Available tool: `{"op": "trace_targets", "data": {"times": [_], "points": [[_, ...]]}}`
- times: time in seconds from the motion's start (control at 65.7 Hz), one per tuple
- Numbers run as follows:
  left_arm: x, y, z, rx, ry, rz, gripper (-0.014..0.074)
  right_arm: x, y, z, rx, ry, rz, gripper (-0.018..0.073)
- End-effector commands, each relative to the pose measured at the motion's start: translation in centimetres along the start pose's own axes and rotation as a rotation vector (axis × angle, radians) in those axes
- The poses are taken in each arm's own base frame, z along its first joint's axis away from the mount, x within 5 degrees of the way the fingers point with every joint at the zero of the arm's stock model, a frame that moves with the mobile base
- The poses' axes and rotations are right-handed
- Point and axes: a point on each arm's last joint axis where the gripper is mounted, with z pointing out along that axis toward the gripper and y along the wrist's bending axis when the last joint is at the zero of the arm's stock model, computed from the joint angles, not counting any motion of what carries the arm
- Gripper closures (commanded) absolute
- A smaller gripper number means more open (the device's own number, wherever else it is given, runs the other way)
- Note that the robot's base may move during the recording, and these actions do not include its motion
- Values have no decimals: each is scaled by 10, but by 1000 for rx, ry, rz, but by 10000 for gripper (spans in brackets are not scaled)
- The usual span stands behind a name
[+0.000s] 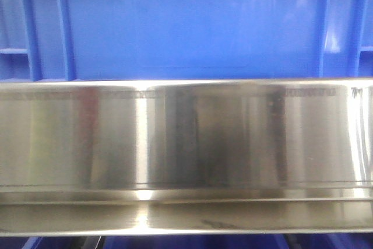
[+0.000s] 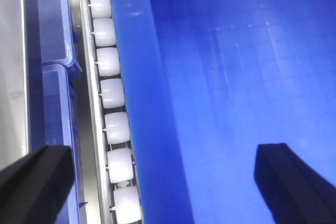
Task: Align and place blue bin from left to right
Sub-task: 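Lower both grippers onto opposite side walls of the blue bin, then close both grippers on the bin side walls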
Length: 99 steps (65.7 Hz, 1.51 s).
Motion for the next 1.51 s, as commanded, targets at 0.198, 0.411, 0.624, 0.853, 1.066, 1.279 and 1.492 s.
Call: {"op": "trace_targets", "data": {"times": [0.198, 0.411, 0.624, 0.853, 1.066, 1.279, 1.492], "points": [[-1, -5, -3, 50, -2, -21, 708, -1, -1, 2, 3, 1, 1, 658], [0, -8, -3, 73, 1, -25, 708, 0, -1, 3, 2, 19, 2, 631], [0, -10, -5, 98, -2, -34, 708, 1, 4, 3, -48, 22, 23, 631], [-1, -10, -29, 129, -71, -41, 708, 0, 5, -8, -56, -6, 24, 631], [0, -9, -62, 153, -153, -44, 708, -2, 7, -33, -63, -77, 21, 631], [4, -7, -91, 169, -215, -44, 708, 0, 9, -69, -70, -159, 14, 631], [9, -5, -105, 172, -225, -42, 708, 3, 10, -95, -75, -219, 10, 631]]}}
